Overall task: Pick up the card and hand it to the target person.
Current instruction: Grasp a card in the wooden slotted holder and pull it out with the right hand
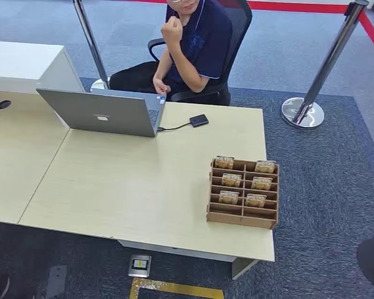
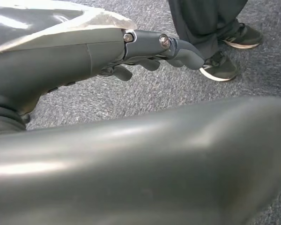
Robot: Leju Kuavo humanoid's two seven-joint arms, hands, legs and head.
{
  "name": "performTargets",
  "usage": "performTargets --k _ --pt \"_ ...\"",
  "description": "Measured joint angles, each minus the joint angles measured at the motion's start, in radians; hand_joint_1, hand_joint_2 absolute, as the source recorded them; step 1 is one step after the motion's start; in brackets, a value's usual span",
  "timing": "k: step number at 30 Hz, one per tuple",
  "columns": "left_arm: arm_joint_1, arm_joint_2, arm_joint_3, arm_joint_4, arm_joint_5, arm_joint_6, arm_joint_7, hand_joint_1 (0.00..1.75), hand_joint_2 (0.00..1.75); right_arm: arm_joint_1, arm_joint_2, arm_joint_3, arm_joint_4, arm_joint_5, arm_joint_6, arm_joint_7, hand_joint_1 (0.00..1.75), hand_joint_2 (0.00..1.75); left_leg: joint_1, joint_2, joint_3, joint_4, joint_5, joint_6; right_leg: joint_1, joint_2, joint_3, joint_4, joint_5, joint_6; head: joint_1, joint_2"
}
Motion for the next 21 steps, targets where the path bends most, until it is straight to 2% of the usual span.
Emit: performTargets --k 2,4,6,9,12,17,21 --pt "0.000 0.000 0.000 0.000 0.000 0.000 0.000 0.00 0.00 0.005 0.004 0.019 -0.035 0.010 0.006 0.003 0.47 1.75 0.000 0.000 0.000 0.000 0.000 0.000 0.000 0.000 0.000 0.000 0.000 0.000 0.000 0.000" --pt "0.000 -0.001 0.000 0.000 0.000 0.000 -0.001 0.00 0.00 0.017 0.010 0.055 -0.105 0.033 0.019 0.011 1.16 1.75 0.000 0.000 0.000 0.000 0.000 0.000 0.000 0.000 0.000 0.000 0.000 0.000 0.000 0.000" --pt "0.000 -0.002 0.000 0.000 -0.002 0.000 -0.001 0.00 0.00 0.047 0.021 0.105 -0.207 0.067 0.043 0.032 1.50 1.75 0.000 0.000 -0.001 0.000 0.000 0.000 0.000 0.000 0.000 0.001 0.000 0.000 0.000 0.000" --pt "-0.001 -0.002 0.000 0.000 -0.019 0.000 0.003 0.00 0.00 0.104 0.038 0.248 -0.435 0.243 0.193 0.142 1.71 1.75 0.000 0.004 0.001 0.000 0.000 -0.001 0.001 0.002 -0.002 0.002 0.000 -0.001 -0.001 0.000" --pt "-0.004 -0.005 0.000 0.000 -0.032 0.000 0.008 0.00 0.00 0.141 0.042 0.359 -0.578 0.379 0.330 0.241 1.75 1.75 0.001 0.003 0.000 0.000 0.000 -0.001 0.001 0.002 -0.001 0.002 -0.001 0.000 -0.001 0.000" --pt "-0.002 -0.005 0.000 0.000 -0.034 0.001 0.017 0.00 0.00 0.170 0.034 0.457 -0.711 0.441 0.420 0.300 1.75 1.75 0.000 0.004 0.000 0.000 0.000 -0.001 0.001 0.002 -0.001 0.002 0.000 -0.001 -0.001 0.000" --pt "-0.002 -0.005 0.000 0.000 -0.031 0.005 0.017 0.00 0.00 0.172 0.016 0.497 -0.754 0.467 0.451 0.326 1.75 1.75 0.000 0.005 0.000 0.000 0.000 0.000 0.001 0.002 -0.001 0.001 0.001 -0.001 -0.001 0.000"
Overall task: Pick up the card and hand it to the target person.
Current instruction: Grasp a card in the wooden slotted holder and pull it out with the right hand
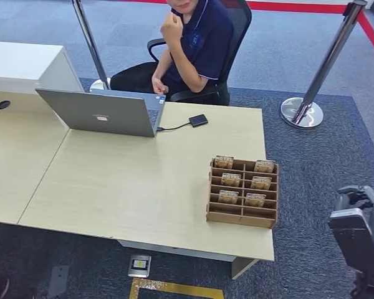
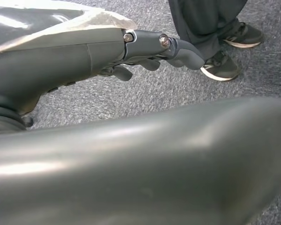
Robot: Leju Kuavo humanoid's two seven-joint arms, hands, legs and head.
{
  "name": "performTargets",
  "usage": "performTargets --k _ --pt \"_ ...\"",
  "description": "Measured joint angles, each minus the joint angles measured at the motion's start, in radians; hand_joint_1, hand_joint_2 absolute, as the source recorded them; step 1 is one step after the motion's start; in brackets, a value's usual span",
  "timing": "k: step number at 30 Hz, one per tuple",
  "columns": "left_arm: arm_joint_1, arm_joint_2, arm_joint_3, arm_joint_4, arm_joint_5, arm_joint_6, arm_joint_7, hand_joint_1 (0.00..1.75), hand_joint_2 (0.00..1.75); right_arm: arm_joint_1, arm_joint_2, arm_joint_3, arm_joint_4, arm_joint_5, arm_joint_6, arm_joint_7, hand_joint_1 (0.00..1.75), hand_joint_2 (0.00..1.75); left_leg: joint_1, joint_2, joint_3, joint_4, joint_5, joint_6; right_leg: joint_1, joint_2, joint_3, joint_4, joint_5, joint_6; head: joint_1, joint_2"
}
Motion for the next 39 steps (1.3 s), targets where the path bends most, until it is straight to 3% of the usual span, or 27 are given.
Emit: performTargets --k 2,3,5,7,9,13,19,24,25,29,39 --pt "0.000 0.000 0.000 0.000 0.002 0.003 0.000 0.00 0.00 0.000 -0.008 0.014 -0.012 0.006 0.009 0.008 1.75 1.75 0.000 0.000 0.000 0.000 0.000 0.000 0.000 0.000 0.000 0.000 0.000 0.000 0.000 0.000" --pt "0.000 0.000 0.000 0.000 0.003 0.003 0.000 0.00 0.00 0.000 -0.011 0.019 -0.017 0.010 0.012 0.012 1.63 1.75 0.000 0.000 0.000 0.000 0.000 0.000 0.000 0.000 0.000 0.000 0.000 0.000 0.000 0.000" --pt "0.000 -0.001 0.000 0.000 0.004 0.005 -0.001 0.00 0.00 0.001 -0.018 0.028 -0.026 0.018 0.016 0.019 1.18 1.75 0.000 0.000 0.000 0.000 0.000 0.000 0.000 0.000 0.000 0.000 0.000 0.000 0.000 0.000" --pt "0.000 -0.002 0.000 0.000 0.004 0.006 -0.001 0.00 0.00 0.001 -0.025 0.036 -0.032 0.024 0.021 0.025 0.59 1.75 0.000 0.000 0.000 0.000 0.000 0.000 0.000 0.000 0.000 0.000 0.000 0.000 0.000 0.000" --pt "0.000 -0.003 0.000 0.000 0.003 0.006 -0.001 0.00 0.00 0.002 -0.033 0.045 -0.037 0.033 0.024 0.033 0.27 1.75 0.000 0.000 0.000 0.000 0.000 0.000 0.000 0.000 0.000 0.000 0.000 0.000 0.000 0.000" --pt "-0.001 -0.005 0.000 0.000 0.001 0.007 0.000 0.00 0.00 0.004 -0.045 0.058 -0.040 0.054 0.024 0.051 0.10 1.75 0.000 0.000 0.000 0.000 0.000 0.000 0.000 0.000 0.000 0.000 0.000 0.000 0.000 0.000" --pt "-0.001 -0.006 0.000 0.000 0.001 0.007 0.002 0.00 0.00 0.003 -0.050 0.081 -0.039 0.078 0.026 0.071 0.13 1.75 0.000 0.000 0.000 0.000 0.000 0.000 0.000 0.000 0.000 0.000 0.000 0.000 0.000 0.000" --pt "-0.001 -0.007 0.000 0.000 0.004 0.011 0.003 0.00 0.00 -0.013 -0.050 0.102 -0.027 0.099 0.029 0.091 0.36 1.75 0.000 0.000 0.000 0.000 0.000 0.000 0.000 0.000 0.000 0.000 0.000 0.000 0.000 0.000" --pt "-0.001 -0.007 0.000 0.000 0.004 0.012 0.003 0.00 0.00 -0.017 -0.050 0.105 -0.024 0.101 0.030 0.093 0.47 1.75 0.000 0.000 0.000 0.000 0.000 0.000 0.000 0.000 0.000 0.000 0.000 0.000 0.000 0.000" --pt "-0.001 -0.008 0.000 0.000 0.006 0.013 0.006 0.00 0.00 -0.029 -0.050 0.117 -0.012 0.113 0.035 0.105 1.29 1.75 0.000 0.000 0.000 0.000 0.000 0.000 0.000 0.000 0.000 0.000 0.000 0.000 0.000 0.000" --pt "-0.001 -0.011 0.000 0.000 0.000 0.027 0.020 0.00 0.00 -0.068 -0.052 0.140 0.030 0.145 0.040 0.121 1.37 1.75 0.000 0.000 0.000 0.000 0.000 0.000 0.000 0.000 0.000 0.000 0.000 0.000 0.000 0.000"
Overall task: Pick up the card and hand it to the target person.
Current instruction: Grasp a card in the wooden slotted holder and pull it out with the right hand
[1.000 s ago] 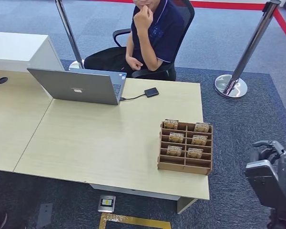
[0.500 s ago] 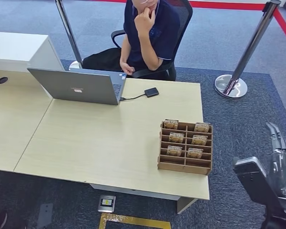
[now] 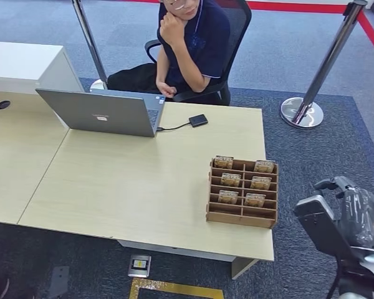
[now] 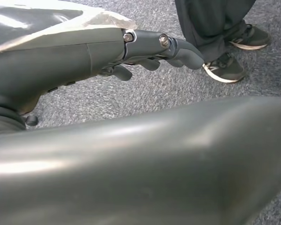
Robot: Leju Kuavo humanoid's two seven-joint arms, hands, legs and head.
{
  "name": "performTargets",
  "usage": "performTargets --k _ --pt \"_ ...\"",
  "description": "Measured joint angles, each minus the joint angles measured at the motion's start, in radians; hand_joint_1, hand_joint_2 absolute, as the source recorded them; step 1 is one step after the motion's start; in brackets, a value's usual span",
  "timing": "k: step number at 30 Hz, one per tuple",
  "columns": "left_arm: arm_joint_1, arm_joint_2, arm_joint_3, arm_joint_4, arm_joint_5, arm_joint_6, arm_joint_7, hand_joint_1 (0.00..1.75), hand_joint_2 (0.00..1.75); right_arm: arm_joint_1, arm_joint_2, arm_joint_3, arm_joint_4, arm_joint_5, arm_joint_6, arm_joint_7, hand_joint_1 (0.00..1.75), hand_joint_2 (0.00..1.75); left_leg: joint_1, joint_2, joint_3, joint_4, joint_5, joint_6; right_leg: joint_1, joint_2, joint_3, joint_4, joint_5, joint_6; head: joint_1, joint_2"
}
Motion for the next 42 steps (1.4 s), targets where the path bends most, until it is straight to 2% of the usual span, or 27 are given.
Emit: performTargets --k 5,15,16,20,23,27,33,37,42 --pt "0.000 0.000 0.000 0.000 -0.001 0.004 0.000 0.00 0.00 -0.013 -0.006 0.014 0.022 0.002 0.000 0.000 1.43 1.75 0.000 0.000 0.000 0.000 0.000 0.000 0.000 0.000 0.000 0.000 0.000 0.000 0.000 0.000" --pt "-0.001 0.000 0.000 0.000 -0.008 0.020 0.004 0.00 0.00 -0.040 -0.014 0.032 0.076 0.002 0.000 0.000 1.36 1.75 0.000 0.000 0.000 0.000 0.000 0.000 0.000 0.000 0.000 0.000 0.000 0.000 0.000 0.000" --pt "-0.001 0.000 0.000 0.000 -0.009 0.021 0.006 0.00 0.00 -0.042 -0.015 0.033 0.082 0.002 0.000 0.000 1.33 1.75 0.000 0.000 0.000 0.000 0.000 0.000 0.000 0.000 0.000 0.000 0.000 0.000 0.000 0.000" --pt "-0.001 0.000 0.000 0.000 -0.010 0.021 0.013 0.00 0.00 -0.054 -0.016 0.039 0.112 0.002 0.003 0.002 0.99 1.75 0.000 0.000 0.000 0.000 0.000 0.000 0.000 0.000 0.000 0.000 0.000 0.000 0.000 0.000" --pt "-0.001 0.000 0.000 0.000 -0.008 0.022 0.017 0.00 0.00 -0.070 -0.015 0.047 0.138 0.002 0.005 0.003 0.99 1.75 0.000 0.000 0.000 0.000 0.000 0.000 0.000 0.000 0.000 0.000 0.000 0.000 0.000 0.000" --pt "-0.001 0.000 0.000 0.000 -0.003 0.027 0.019 0.00 0.00 -0.096 -0.016 0.059 0.181 0.001 0.014 0.004 0.88 1.75 0.000 0.000 0.000 0.000 0.000 0.000 0.000 0.000 0.000 0.000 0.000 0.000 0.000 0.000" --pt "0.000 0.000 0.001 0.000 0.007 0.040 0.020 0.00 0.00 -0.138 -0.015 0.086 0.258 -0.012 0.024 0.000 0.93 1.75 0.000 0.000 0.000 0.000 0.000 0.000 0.000 0.000 0.000 0.000 0.000 0.000 0.000 0.000" --pt "0.000 0.000 0.002 0.000 0.008 0.043 0.021 0.00 0.00 -0.159 -0.015 0.106 0.302 -0.016 0.024 0.000 1.05 1.75 0.000 0.000 0.000 0.000 0.000 0.000 0.000 0.000 0.000 0.000 0.000 0.000 0.000 0.000" --pt "0.000 -0.001 0.003 0.000 0.007 0.046 0.027 0.00 0.00 -0.171 -0.012 0.128 0.334 -0.019 0.024 0.000 1.05 1.75 0.000 0.000 0.000 0.000 0.000 0.000 0.000 0.000 0.000 0.000 0.000 0.000 0.000 0.000"
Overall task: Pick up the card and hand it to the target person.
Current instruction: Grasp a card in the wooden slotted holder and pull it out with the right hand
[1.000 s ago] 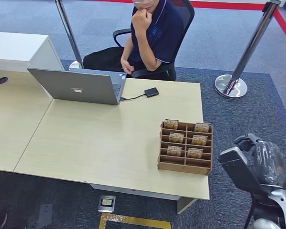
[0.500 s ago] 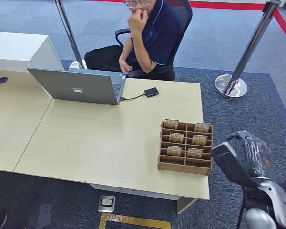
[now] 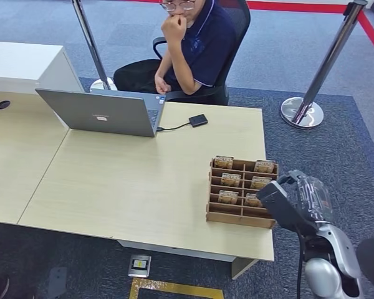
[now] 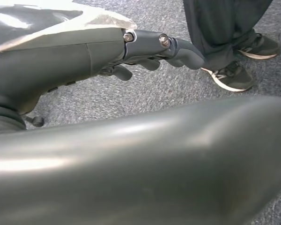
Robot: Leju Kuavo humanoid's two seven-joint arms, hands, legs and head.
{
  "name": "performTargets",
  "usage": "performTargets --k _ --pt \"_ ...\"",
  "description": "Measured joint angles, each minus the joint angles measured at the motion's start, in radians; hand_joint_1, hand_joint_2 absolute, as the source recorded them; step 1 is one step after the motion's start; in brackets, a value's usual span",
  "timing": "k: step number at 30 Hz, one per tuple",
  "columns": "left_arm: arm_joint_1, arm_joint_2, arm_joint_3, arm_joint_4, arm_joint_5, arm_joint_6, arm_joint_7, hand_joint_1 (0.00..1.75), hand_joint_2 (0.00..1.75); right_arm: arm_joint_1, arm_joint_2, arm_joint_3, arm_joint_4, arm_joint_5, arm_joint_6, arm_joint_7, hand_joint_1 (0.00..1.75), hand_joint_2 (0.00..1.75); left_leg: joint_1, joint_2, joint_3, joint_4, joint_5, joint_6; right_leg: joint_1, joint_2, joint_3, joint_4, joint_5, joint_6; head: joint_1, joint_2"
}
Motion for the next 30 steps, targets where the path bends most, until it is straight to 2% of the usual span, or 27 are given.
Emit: performTargets --k 6,13,18,30 --pt "0.000 -0.001 0.002 0.000 -0.005 0.000 0.004 0.00 0.00 -0.002 0.002 0.015 0.022 0.000 -0.002 0.005 1.14 1.75 0.000 0.000 0.000 0.000 0.000 0.000 0.000 0.000 0.000 0.000 0.000 0.000 0.000 0.000" --pt "0.000 -0.001 0.003 0.000 -0.009 0.000 0.006 0.00 0.00 -0.003 0.004 0.031 0.045 -0.003 -0.009 0.021 1.14 1.75 0.000 0.000 0.000 0.000 0.000 0.000 0.000 0.000 0.000 0.000 0.000 0.000 0.000 0.000" --pt "0.000 -0.001 0.002 0.000 -0.013 0.001 0.010 0.00 0.00 -0.009 0.008 0.043 0.063 -0.006 -0.014 0.029 1.04 1.75 0.000 0.000 0.000 0.000 0.000 0.000 0.000 0.000 0.000 0.000 0.000 0.000 0.000 0.000" --pt "0.001 -0.003 0.002 0.000 -0.018 0.010 0.017 0.00 0.00 -0.023 0.027 0.058 0.097 -0.006 -0.020 0.041 0.93 1.75 0.000 0.000 0.000 0.000 0.000 0.000 0.000 0.000 0.000 0.000 0.000 0.000 0.000 0.000"
